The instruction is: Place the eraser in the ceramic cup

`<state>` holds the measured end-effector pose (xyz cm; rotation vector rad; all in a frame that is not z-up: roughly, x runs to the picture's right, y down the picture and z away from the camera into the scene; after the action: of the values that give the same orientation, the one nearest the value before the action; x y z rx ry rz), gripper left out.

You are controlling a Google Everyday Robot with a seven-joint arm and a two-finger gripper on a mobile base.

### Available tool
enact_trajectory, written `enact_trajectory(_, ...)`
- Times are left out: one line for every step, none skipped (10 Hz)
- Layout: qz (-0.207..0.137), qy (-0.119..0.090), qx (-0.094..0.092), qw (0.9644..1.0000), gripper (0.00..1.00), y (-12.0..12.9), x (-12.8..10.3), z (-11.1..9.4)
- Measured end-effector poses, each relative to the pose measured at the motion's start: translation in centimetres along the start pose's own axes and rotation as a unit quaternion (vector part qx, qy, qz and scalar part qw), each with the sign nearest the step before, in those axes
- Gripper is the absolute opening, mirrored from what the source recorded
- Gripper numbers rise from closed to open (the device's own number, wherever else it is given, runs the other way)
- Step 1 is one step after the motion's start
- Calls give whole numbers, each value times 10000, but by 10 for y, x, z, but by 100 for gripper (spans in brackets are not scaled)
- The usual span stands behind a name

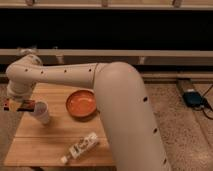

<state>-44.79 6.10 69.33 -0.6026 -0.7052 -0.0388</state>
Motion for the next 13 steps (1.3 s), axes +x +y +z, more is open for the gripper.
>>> enact_trajectory(138, -55, 46, 9999, 0, -11, 7, 6)
enact_trajectory(296, -80, 75, 9995, 0, -14, 15, 9)
enact_trajectory(423, -112, 105, 9990, 2, -15, 21, 10)
enact_trajectory(640, -142, 153, 9977, 10, -16, 33, 10)
enact_trajectory(770, -164, 200, 9967, 21, -17, 42, 8)
enact_trajectory(862, -187, 228, 9958, 31, -16, 47, 6)
enact_trajectory(926, -212, 249, 9952, 43, -15, 50, 5)
enact_trajectory(964, -234, 268, 9947, 51, -14, 51, 4)
enact_trajectory(995, -252, 280, 9943, 59, -14, 52, 3)
enact_trajectory(1032, -270, 289, 9939, 69, -14, 54, 3)
enact_trajectory(1068, -288, 288, 9934, 78, -13, 55, 3)
enact_trajectory(1090, -300, 290, 9932, 80, -13, 56, 2)
enact_trajectory(1117, -309, 294, 9928, 80, -12, 58, 2)
